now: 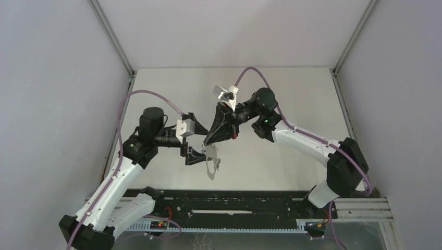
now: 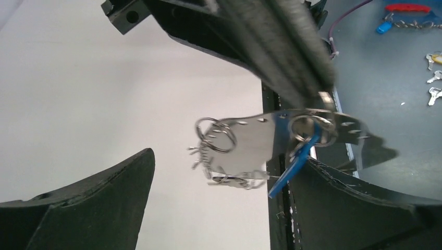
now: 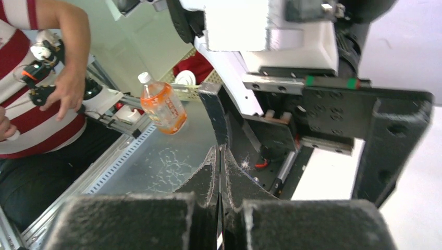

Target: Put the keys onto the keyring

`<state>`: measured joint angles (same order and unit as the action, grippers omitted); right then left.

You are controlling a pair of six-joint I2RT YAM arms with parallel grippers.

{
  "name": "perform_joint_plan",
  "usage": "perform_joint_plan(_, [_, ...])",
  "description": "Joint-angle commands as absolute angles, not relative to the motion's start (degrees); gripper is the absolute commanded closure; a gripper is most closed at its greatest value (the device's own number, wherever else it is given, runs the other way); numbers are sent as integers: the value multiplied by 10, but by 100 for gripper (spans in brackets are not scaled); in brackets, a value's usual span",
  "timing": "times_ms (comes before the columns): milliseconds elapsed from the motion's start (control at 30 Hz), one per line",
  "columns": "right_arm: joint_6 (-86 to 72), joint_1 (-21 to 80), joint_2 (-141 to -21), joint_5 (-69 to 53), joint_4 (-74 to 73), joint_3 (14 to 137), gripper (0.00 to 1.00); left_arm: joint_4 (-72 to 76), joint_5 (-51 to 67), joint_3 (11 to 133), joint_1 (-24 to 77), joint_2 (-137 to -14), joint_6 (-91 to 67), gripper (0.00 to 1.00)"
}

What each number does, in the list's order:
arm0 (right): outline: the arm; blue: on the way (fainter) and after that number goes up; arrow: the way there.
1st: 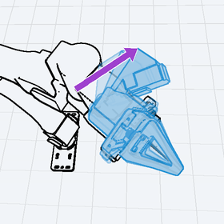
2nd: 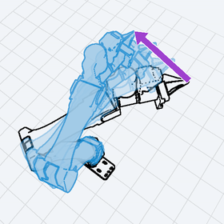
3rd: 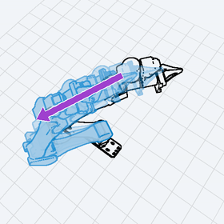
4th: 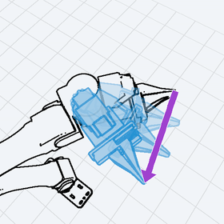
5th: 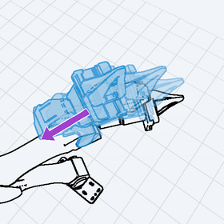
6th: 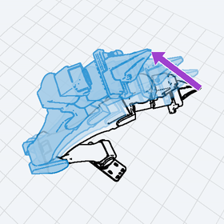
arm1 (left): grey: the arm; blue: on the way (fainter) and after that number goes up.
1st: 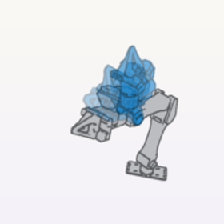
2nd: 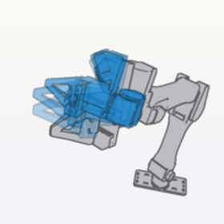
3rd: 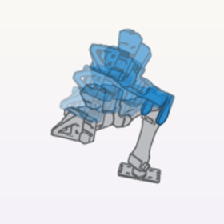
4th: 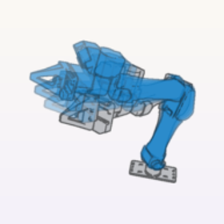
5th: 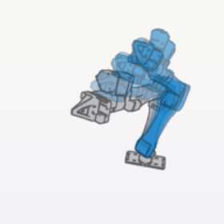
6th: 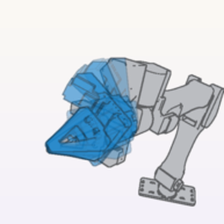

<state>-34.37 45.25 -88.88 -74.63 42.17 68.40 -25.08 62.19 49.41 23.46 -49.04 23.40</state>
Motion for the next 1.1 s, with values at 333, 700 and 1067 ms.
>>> perform_joint_plan(333, [-659, 476, -966, -813, 789, 754, 100, -221, 682, 479, 239, -481, 180, 0])
perform_joint_plan(700, [-678, 459, -989, -829, 780, 780, 100, -271, 733, 487, 265, -476, 201, 44])
perform_joint_plan(1067, [-768, 431, -1035, -884, 788, 845, 84, -340, 692, 505, 262, -475, 270, 100])
